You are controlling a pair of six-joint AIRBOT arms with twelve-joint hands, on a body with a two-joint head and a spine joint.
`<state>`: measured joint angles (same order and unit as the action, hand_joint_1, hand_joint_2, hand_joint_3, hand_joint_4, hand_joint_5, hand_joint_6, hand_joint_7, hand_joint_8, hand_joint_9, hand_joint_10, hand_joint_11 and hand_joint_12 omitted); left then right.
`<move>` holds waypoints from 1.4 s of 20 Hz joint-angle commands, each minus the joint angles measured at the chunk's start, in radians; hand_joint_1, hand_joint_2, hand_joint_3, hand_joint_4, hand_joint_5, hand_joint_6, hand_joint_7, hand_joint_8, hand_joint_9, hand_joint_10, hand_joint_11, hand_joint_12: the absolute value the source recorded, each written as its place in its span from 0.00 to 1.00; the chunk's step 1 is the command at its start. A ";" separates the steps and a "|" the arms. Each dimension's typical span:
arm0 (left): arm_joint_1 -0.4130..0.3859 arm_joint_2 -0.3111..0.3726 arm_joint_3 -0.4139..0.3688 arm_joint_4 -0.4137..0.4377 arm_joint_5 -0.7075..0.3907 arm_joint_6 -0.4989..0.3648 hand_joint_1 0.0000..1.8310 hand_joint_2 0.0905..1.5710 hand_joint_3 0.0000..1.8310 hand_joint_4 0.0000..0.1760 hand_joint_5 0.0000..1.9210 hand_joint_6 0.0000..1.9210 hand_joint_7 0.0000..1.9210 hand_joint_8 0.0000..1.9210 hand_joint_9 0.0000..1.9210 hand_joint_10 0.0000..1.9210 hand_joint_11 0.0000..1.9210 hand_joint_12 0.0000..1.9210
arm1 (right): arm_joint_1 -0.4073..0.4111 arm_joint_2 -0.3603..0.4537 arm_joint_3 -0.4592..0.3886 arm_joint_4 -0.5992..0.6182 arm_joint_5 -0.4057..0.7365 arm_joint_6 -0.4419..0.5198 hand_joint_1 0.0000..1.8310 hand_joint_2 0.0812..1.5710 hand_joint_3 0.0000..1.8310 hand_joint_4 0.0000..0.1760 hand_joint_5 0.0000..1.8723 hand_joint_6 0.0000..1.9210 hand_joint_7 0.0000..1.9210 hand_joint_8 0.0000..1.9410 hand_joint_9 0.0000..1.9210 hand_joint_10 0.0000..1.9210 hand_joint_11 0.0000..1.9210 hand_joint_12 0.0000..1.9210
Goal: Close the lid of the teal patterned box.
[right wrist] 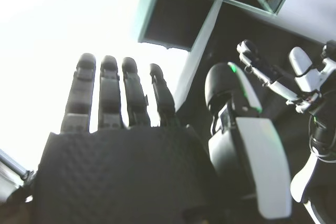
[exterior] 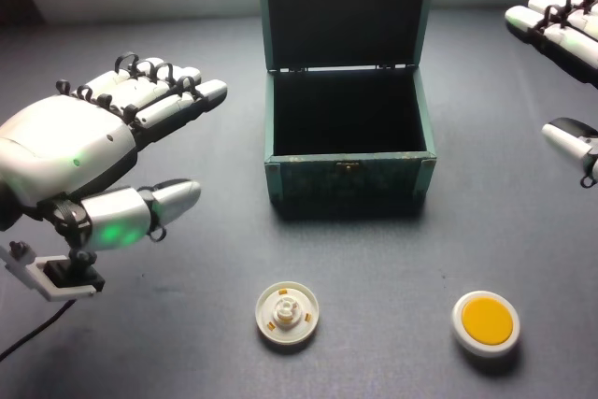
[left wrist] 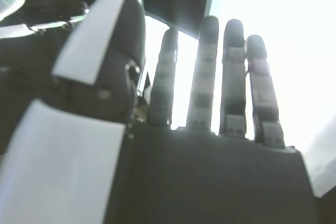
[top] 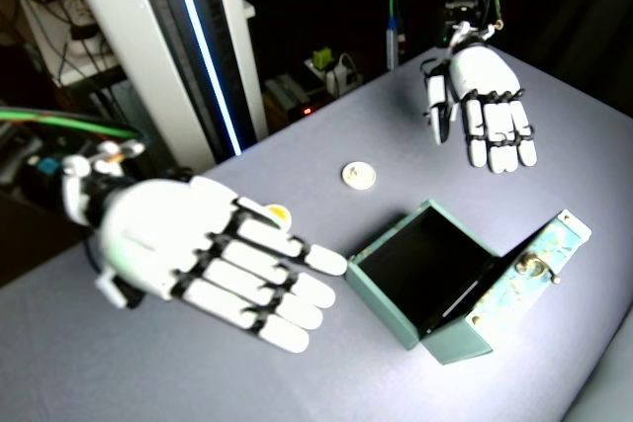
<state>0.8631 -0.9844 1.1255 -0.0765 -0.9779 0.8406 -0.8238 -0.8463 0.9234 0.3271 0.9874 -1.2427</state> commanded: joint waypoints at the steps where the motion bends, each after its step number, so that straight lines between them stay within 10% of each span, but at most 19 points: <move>1: -0.015 -0.007 0.006 -0.003 -0.113 -0.003 0.08 0.91 0.01 0.37 0.03 0.01 0.00 0.00 0.00 0.00 0.00 0.00 | 0.011 0.003 0.010 0.006 0.114 0.002 0.22 0.90 0.02 0.00 0.00 0.00 0.00 0.00 0.00 0.00 0.00 0.00; 5: -0.015 -0.009 0.008 0.003 -0.108 -0.006 0.08 0.93 0.01 0.16 0.03 0.01 0.01 0.00 0.00 0.00 0.00 0.00 | 0.011 -0.013 0.024 0.010 0.115 0.005 0.21 0.90 0.01 0.00 0.00 0.00 0.00 0.00 0.00 0.00 0.00 0.00; 8: -0.025 -0.020 0.017 0.008 -0.096 -0.009 0.10 0.91 0.00 0.25 0.02 0.00 0.00 0.00 0.00 0.00 0.00 0.00 | 0.039 -0.024 0.048 0.020 0.097 0.006 0.25 0.92 0.01 0.00 0.02 0.01 0.01 0.00 0.00 0.00 0.02 0.01; 12: -0.037 -0.040 0.033 0.027 -0.073 -0.024 0.08 0.92 0.00 0.16 0.00 0.00 0.00 0.00 0.00 0.00 0.00 0.00 | 0.095 -0.064 0.120 0.024 0.049 0.075 0.23 0.94 0.00 0.00 0.03 0.00 0.03 0.01 0.06 0.05 0.00 0.73; 13: -0.041 -0.042 0.036 0.030 -0.070 -0.026 0.10 0.92 0.00 0.13 0.00 0.00 0.00 0.00 0.00 0.00 0.00 0.00 | 0.108 -0.071 0.128 0.024 0.043 0.075 0.23 0.93 0.00 0.00 0.03 0.00 0.04 0.01 0.01 0.20 0.00 0.80; 20: -0.083 -0.074 0.062 0.067 -0.038 -0.031 0.08 0.92 0.00 0.24 0.00 0.00 0.00 0.00 0.00 0.00 0.00 0.00 | 0.334 -0.184 0.307 -0.008 -0.195 0.095 0.25 0.88 0.00 0.00 0.00 0.00 0.00 0.00 0.00 0.02 0.00 0.86; 23: -0.097 -0.094 0.081 0.080 -0.034 -0.046 0.07 0.92 0.00 0.05 0.01 0.00 0.00 0.00 0.00 0.00 0.00 0.00 | 0.406 -0.258 0.401 0.002 -0.279 0.095 0.24 0.85 0.00 0.00 0.00 0.00 0.00 0.00 0.00 0.00 0.00 0.58; 25: -0.115 -0.110 0.094 0.095 -0.025 -0.052 0.08 0.92 0.00 0.00 0.01 0.00 0.00 0.00 0.00 0.00 0.00 0.00 | 0.443 -0.288 0.444 0.004 -0.316 0.095 0.23 0.84 0.00 0.00 0.00 0.00 0.00 0.00 0.02 0.01 0.00 0.69; 28: -0.142 -0.139 0.119 0.126 -0.009 -0.075 0.07 0.91 0.00 0.25 0.00 0.00 0.00 0.00 0.00 0.00 0.00 0.00 | 0.479 -0.323 0.492 0.007 -0.366 0.095 0.18 0.84 0.00 0.00 0.00 0.00 0.00 0.00 0.01 0.02 0.00 0.71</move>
<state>0.7258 -1.1255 1.2514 0.0467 -0.8761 0.7685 -0.3542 -1.1812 1.4158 0.3386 0.5240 -1.1511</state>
